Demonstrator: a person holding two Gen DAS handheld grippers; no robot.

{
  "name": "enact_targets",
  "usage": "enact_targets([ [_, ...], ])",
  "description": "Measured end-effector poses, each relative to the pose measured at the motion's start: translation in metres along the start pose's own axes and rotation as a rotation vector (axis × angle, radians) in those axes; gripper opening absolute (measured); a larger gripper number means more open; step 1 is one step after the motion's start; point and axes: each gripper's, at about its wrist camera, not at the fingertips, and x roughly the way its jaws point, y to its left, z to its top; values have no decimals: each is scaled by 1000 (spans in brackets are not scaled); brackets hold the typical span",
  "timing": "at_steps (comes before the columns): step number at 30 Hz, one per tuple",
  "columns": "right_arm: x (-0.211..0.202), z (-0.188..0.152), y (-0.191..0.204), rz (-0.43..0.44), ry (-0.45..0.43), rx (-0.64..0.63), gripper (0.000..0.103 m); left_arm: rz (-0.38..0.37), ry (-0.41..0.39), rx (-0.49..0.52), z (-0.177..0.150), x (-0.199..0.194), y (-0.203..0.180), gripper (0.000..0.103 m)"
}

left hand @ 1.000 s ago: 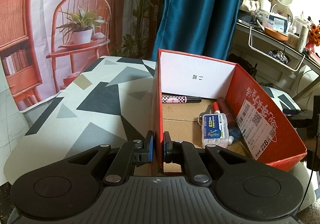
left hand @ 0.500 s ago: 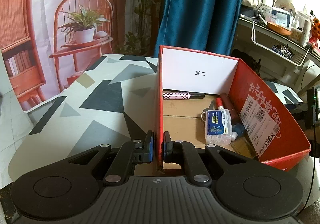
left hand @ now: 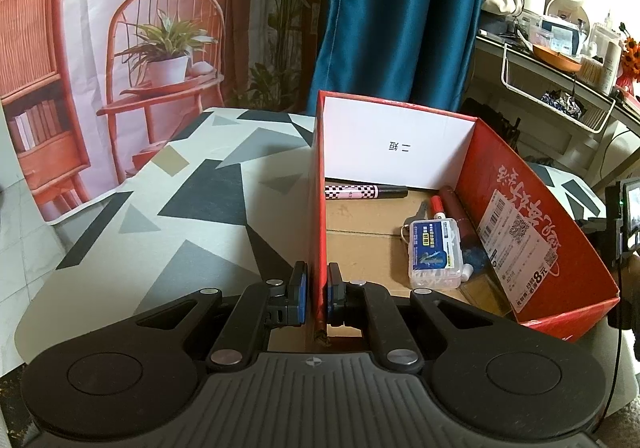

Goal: Organize rigid objects
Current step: 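Carry the lavender stick into the red box and release it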

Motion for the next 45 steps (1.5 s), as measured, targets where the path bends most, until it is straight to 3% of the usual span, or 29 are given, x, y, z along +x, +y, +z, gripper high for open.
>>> enact_targets([
  [15,-31,-26,41,-34,-31,77,89,-1,0,2,0,1,1,10],
  [27,-50,-35,55,23,-112,4,88,-5,0,0,0,1,1,10],
  [38,-52,-37,55,65,-109,2,88,-6,-1,-2,0,3,1,10],
  [45,-43,-31,53,88,-23,8,89,-13,0,-7,0,2,3,10],
])
